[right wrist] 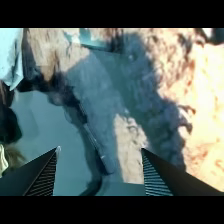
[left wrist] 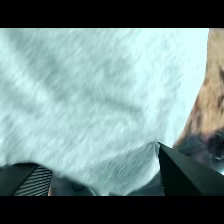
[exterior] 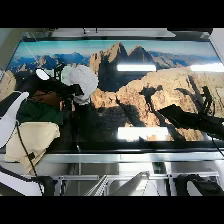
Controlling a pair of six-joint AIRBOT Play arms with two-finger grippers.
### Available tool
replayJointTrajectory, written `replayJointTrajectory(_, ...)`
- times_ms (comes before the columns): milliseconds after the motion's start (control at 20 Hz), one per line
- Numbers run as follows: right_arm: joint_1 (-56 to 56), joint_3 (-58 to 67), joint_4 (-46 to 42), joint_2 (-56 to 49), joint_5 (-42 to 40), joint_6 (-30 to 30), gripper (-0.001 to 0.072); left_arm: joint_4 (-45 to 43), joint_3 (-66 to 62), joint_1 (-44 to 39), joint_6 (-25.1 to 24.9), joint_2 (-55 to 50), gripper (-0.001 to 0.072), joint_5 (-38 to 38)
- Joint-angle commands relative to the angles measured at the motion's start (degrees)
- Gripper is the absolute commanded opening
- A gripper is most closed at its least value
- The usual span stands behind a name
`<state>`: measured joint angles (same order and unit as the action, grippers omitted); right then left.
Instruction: Fold the shirts.
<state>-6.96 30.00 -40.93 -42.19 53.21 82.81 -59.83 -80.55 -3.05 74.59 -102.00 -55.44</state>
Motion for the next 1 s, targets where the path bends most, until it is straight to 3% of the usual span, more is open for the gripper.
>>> replayJointTrajectory(0, 0.0, -0.02, 0.02, -0.98, -0.07, -0.57, 0.0573, -0.13, -5.62, -1.14, 0.09, -5.16, 0.0477, -0.28)
replayJointTrajectory(50, 0.0, -0.02, 0.02, -0.98, -0.04, -0.57, 0.0572, -0.13, -6.58, -1.14, 0.07, -5.27, 0.0087, -1.36)
replayJointTrajectory(100, 0.0, -0.02, 0.02, -0.98, -0.04, -0.57, 0.0572, -0.11, -8.04, -0.98, -0.13, -5.03, 0.0006, -3.15)
replayJointTrajectory(250, 0.0, -0.02, 0.02, -0.98, -0.04, -0.59, 0.0572, 0.83, -13.33, -1.46, -0.17, -2.36, 0.0007, -11.52)
replayJointTrajectory(500, -0.02, 0.0, 0.04, -0.98, -0.04, -3.85, 0.0572, 16.15, -21.38, -6.8, -1.84, 6.29, 0.0008, -24.13)
replayJointTrajectory(750, -0.02, 0.0, 0.0, -0.96, -0.02, -4.09, 0.0572, 18.8, -24.35, -16.79, -2.38, 11.45, 0.0016, -26.18)
replayJointTrajectory(950, -0.02, 0.0, 0.0, -0.96, 0.0, -4.24, 0.0572, 18.75, -24.33, -22.29, -2.25, 8.0, 0.0015, -26.73)
